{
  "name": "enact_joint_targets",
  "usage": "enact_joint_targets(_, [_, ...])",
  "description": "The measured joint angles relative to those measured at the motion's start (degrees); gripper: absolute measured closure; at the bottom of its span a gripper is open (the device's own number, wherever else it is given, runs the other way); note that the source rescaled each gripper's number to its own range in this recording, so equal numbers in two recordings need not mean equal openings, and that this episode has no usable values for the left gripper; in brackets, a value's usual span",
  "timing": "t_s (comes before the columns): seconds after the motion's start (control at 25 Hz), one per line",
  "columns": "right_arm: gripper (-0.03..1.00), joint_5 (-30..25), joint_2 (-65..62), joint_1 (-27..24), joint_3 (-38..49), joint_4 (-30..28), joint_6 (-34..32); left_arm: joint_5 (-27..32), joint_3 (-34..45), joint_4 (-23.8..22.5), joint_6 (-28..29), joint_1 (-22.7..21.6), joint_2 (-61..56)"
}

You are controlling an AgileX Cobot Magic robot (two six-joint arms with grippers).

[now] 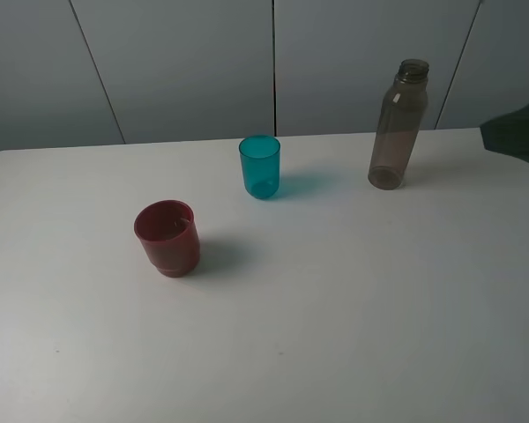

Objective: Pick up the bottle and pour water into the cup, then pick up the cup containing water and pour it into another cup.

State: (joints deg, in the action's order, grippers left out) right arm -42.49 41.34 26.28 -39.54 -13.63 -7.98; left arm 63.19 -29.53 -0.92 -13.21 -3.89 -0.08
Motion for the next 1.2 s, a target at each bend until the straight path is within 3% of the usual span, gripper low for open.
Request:
enact_joint_targets(0.2, [-0.03, -14.4, -13.5, 0.0, 1.7, 9.7, 9.9, 0.0, 0.0, 0.0, 0.0, 0.0, 0.0])
enact_joint_targets(0.4, [-0.03, -22.9, -25.9, 0.0, 5.6, 14.4, 11.6, 0.0, 0.0, 0.0, 0.0, 0.0, 0.0])
enact_joint_targets(0.68, [-0.03, -21.0, -40.5, 0.0, 10.0, 14.6, 11.7, 0.0, 0.0, 0.0, 0.0, 0.0, 0.0])
enact_joint_targets(0.96, [-0.03, -20.4, -41.2, -0.5, 10.1, 13.6, 8.9, 0.0, 0.0, 0.0, 0.0, 0.0, 0.0])
enact_joint_targets(1.08, [-0.03, -20.4, -41.2, -4.2, 10.1, 12.3, 7.1, 0.0, 0.0, 0.0, 0.0, 0.0, 0.0])
enact_joint_targets(1.2, [-0.03, -20.4, -41.2, -11.4, 10.1, 11.9, 6.9, 0.0, 0.0, 0.0, 0.0, 0.0, 0.0])
